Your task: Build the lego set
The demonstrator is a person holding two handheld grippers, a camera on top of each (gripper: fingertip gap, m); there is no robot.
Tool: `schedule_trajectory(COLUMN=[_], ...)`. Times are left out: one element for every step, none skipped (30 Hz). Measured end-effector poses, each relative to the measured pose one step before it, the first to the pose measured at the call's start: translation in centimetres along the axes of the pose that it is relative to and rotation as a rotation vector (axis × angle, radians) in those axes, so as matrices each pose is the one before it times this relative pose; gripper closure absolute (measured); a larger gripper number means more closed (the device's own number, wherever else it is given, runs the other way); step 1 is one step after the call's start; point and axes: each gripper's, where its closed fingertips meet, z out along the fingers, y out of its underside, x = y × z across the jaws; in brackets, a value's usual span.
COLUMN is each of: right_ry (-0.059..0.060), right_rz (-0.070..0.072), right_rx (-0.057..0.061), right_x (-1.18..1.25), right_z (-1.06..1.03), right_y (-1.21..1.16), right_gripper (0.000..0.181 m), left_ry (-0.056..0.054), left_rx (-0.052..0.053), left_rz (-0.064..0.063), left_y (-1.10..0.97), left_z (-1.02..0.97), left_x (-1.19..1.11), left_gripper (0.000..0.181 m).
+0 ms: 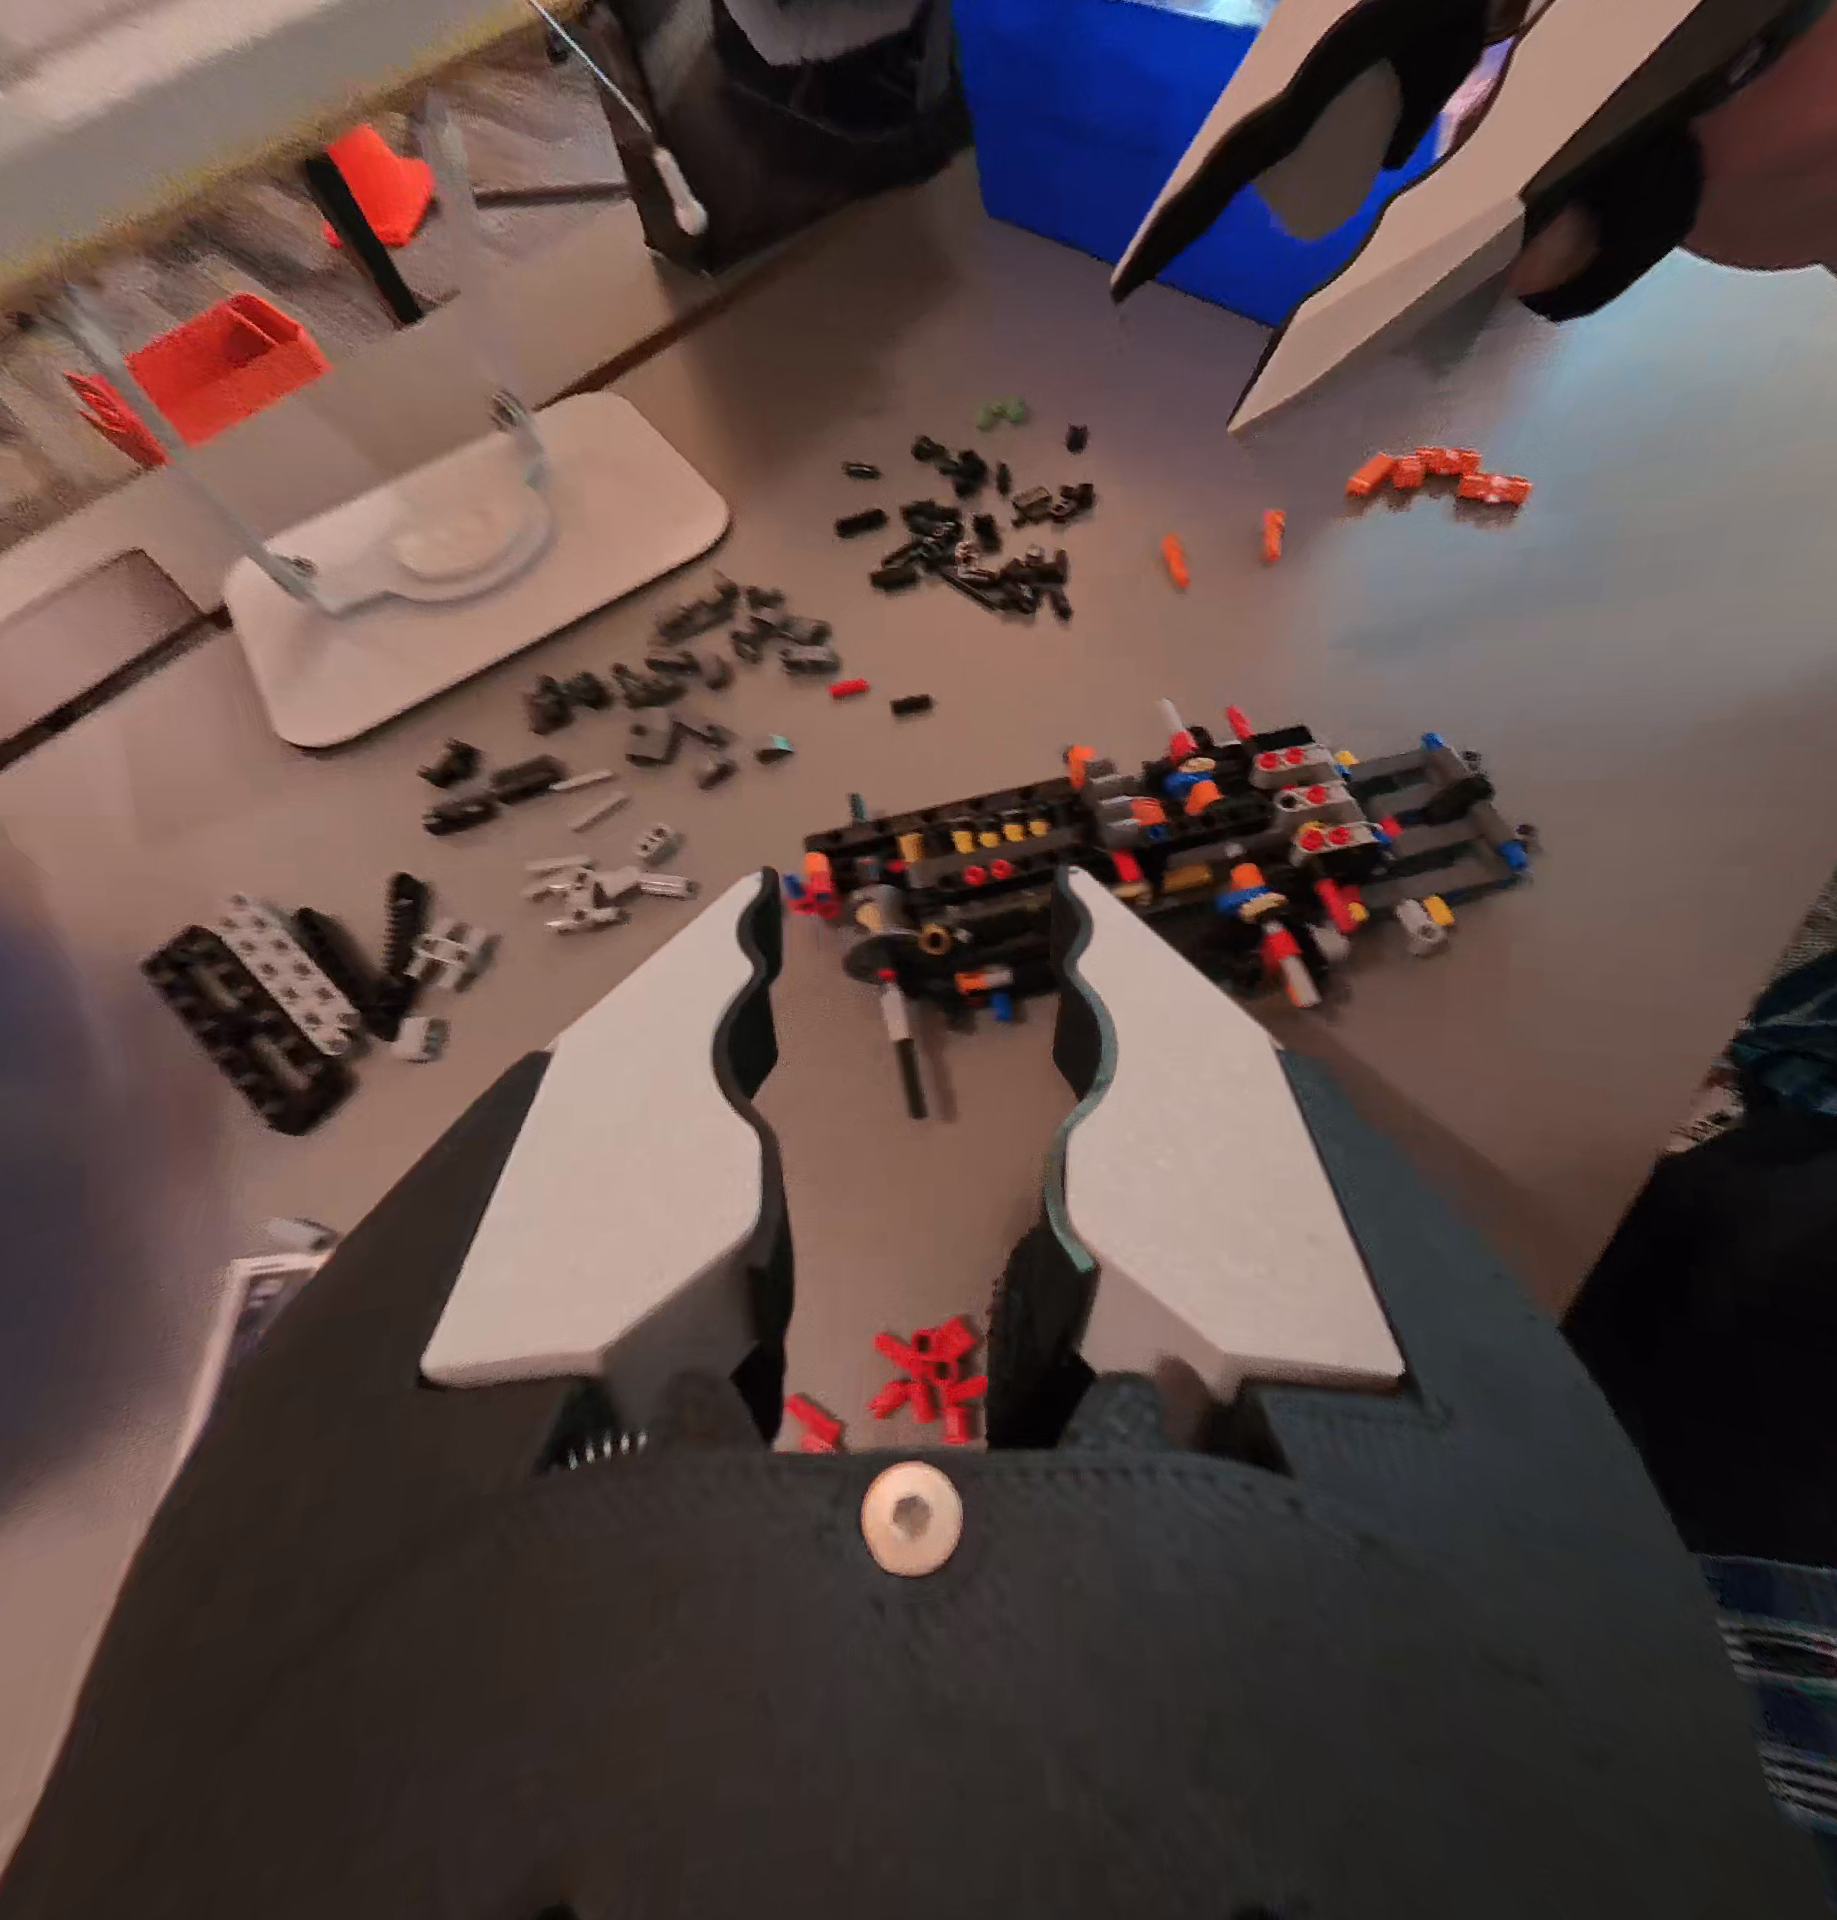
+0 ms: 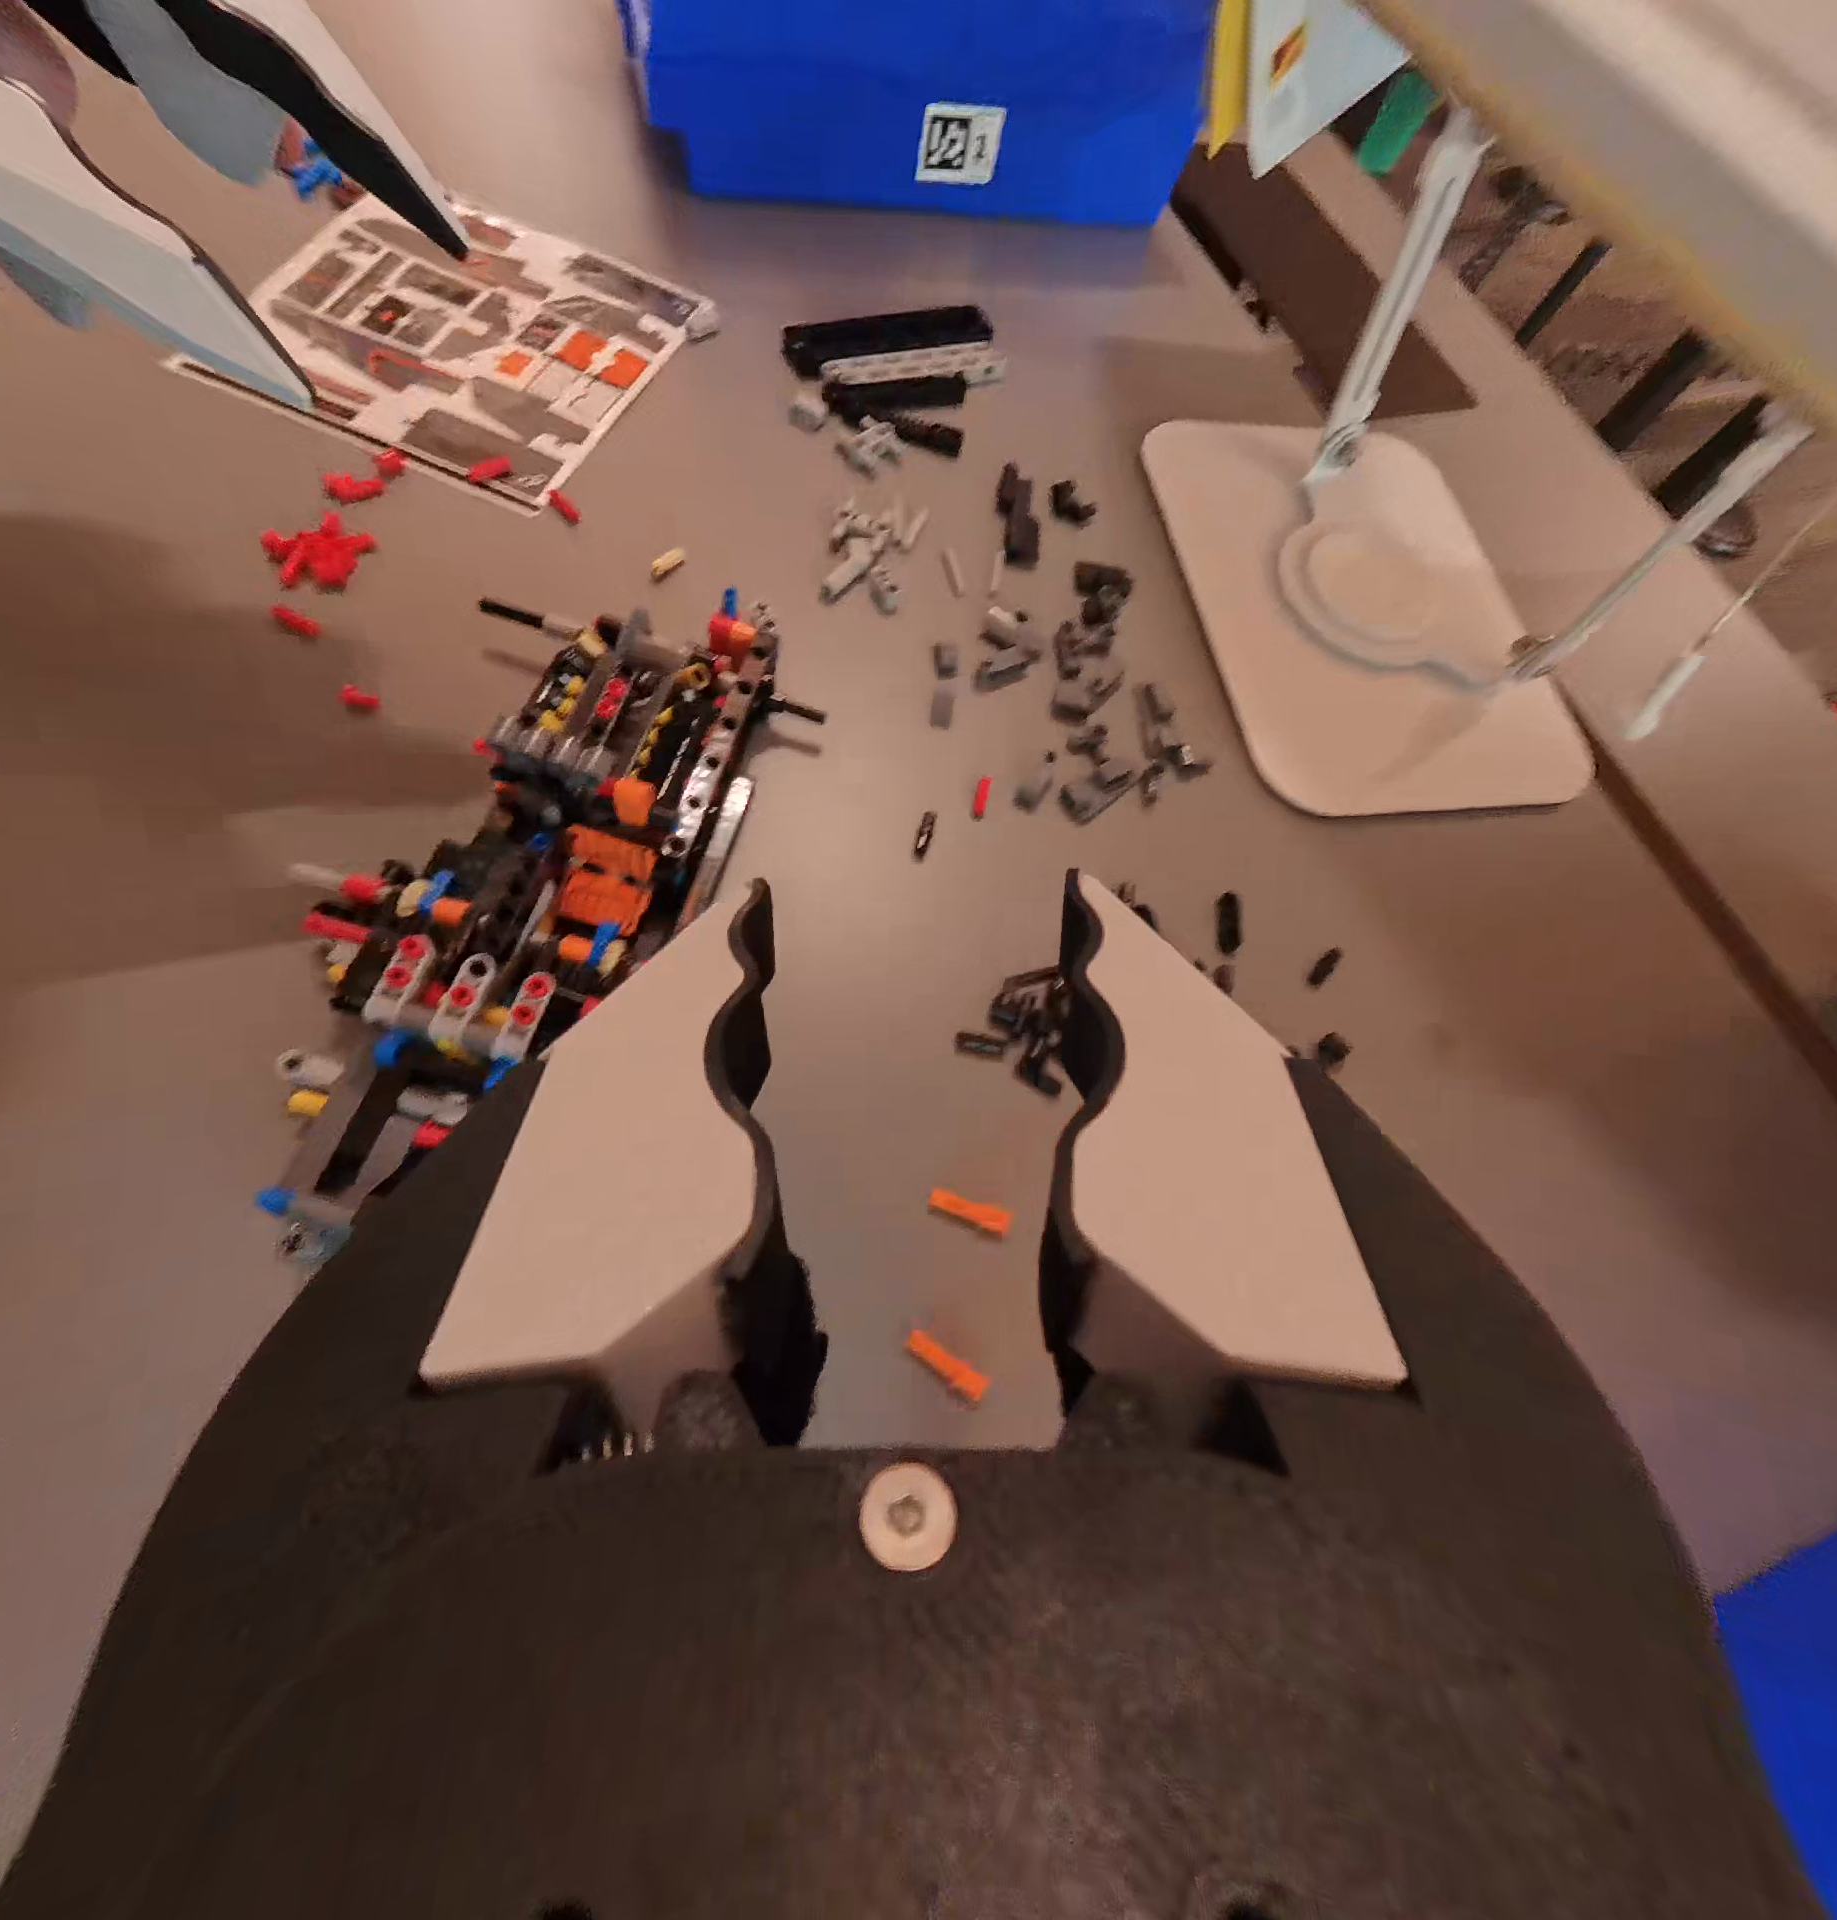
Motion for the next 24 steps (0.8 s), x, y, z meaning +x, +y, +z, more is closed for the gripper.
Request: schedule_trajectory(right_ry=[0.0111, 0.0156, 0.0168, 0.0054, 0.0046, 0.0225, 0.022, 0.0101, 0.022, 0.0323, 0.0206, 0.0165, 0.0278, 0.026, 0.0192, 0.0238, 0.0264, 0.0151, 0.0169, 0.023, 0.0157, 0.0087, 0.0146, 0.0169], right_rz=[-0.0102, -0.0106, -0.0062, -0.0023, -0.002, -0.0042, -0.0048, -0.0037, -0.0032, -0.006, -0.0076, -0.0064, -0.0054, -0.0073, -0.0062, -0.0008, 0.0035, 0.0076, 0.0069, -0.0039, -0.0103, -0.0131, -0.0167, -0.0244], right_rx=[0.0045, 0.0079, 0.0061, 0.0061, 0.0074, 0.0095, 0.0108, 0.0107, 0.0105, 0.0126, 0.0155, 0.0147, 0.0116, 0.0098, 0.0112, 0.0136, 0.013, 0.0103, 0.0099, 0.0148, 0.0101, -0.0058, -0.0146, -0.0126], right_x=[0.488, 0.566, 0.615, 0.496, 0.5, 0.773, 0.804, 0.683, 0.923, 1.121, 1.01, 1.031, 1.264, 1.287, 1.241, 1.397, 1.54, 1.445, 1.541, 1.583, 1.392, 1.254, 1.288, 1.248], right_z=[0.105, 0.109, 0.1, 0.114, 0.118, 0.105, 0.112, 0.137, 0.153, 0.146, 0.187, 0.257, 0.311, 0.359, 0.403, 0.408, 0.42, 0.517, 0.586, 0.589, 0.695, 0.863, 0.941, 0.987], right_y=[-0.537, -0.601, -0.565, -0.571, -0.577, -0.574, -0.583, -0.591, -0.58, -0.625, -0.712, -0.724, -0.67, -0.636, -0.646, -0.657, -0.598, -0.518, -0.478, -0.513, -0.429, -0.214, -0.109, -0.146], right_gripper=[0.126, 0.122, 0.12, 0.121, 0.121, 0.12, 0.12, 0.119, 0.117, 0.115, 0.114, 0.113, 0.109, 0.106, 0.102, 0.098, 0.095, 0.092, 0.09, 0.087, 0.086, 0.083, 0.077, 0.074], left_ry=[-0.0143, -0.007, -0.0054, -0.0074, -0.0059, -0.007, -0.0087, -0.0036, -0.0005, -0.0155, -0.0098, 0.0012, -0.008, -0.0198, -0.0216, -0.0154, -0.0059, -0.0051, -0.0052, -0.01, -0.0068, -0.004, -0.0064, -0.0095], left_rx=[0.0045, 0.0062, -0.0007, -0.0011, 0.0032, 0.0004, -0.0063, -0.0048, -0.0009, -0.0022, -0.0004, 0.0077, 0.0168, 0.0182, 0.016, 0.0185, 0.0177, 0.0144, 0.0179, 0.018, 0.0157, 0.0123, 0.0124, 0.0148], left_rz=[0.0105, 0.0108, 0.0071, 0.0052, 0.0083, 0.0111, 0.0116, 0.0096, 0.0097, 0.0089, 0.0062, 0.0051, 0.0073, 0.0123, 0.0134, 0.0, -0.016, -0.0192, -0.0085, -0.0027, -0.001, 0.0054, 0.0113, 0.0169], left_y=[-0.359, -0.339, -0.253, -0.261, -0.297, -0.234, -0.103, -0.138, -0.195, -0.197, -0.29, -0.52, -0.711, -0.706, -0.612, -0.567, -0.56, -0.618, -0.747, -0.801, -0.855, -0.875, -0.89, -0.85], left_z=[-0.095, -0.042, 0.018, 0.072, 0.088, 0.149, 0.22, 0.272, 0.303, 0.325, 0.36, 0.346, 0.322, 0.383, 0.502, 0.626, 0.721, 0.741, 0.733, 0.772, 0.829, 0.878, 0.904, 0.958], left_x=[-0.806, -0.698, -0.695, -0.711, -0.653, -0.652, -0.697, -0.627, -0.607, -0.889, -0.882, -0.763, -0.949, -1.202, -1.377, -1.433, -1.368, -1.323, -1.168, -1.122, -0.941, -0.751, -0.647, -0.606], left_gripper=[0.129, 0.129, 0.128, 0.126, 0.125, 0.125, 0.124, 0.123, 0.122, 0.12, 0.119, 0.117, 0.116, 0.115, 0.114, 0.113, 0.112, 0.109, 0.108, 0.107, 0.105, 0.103, 0.103, 0.103])
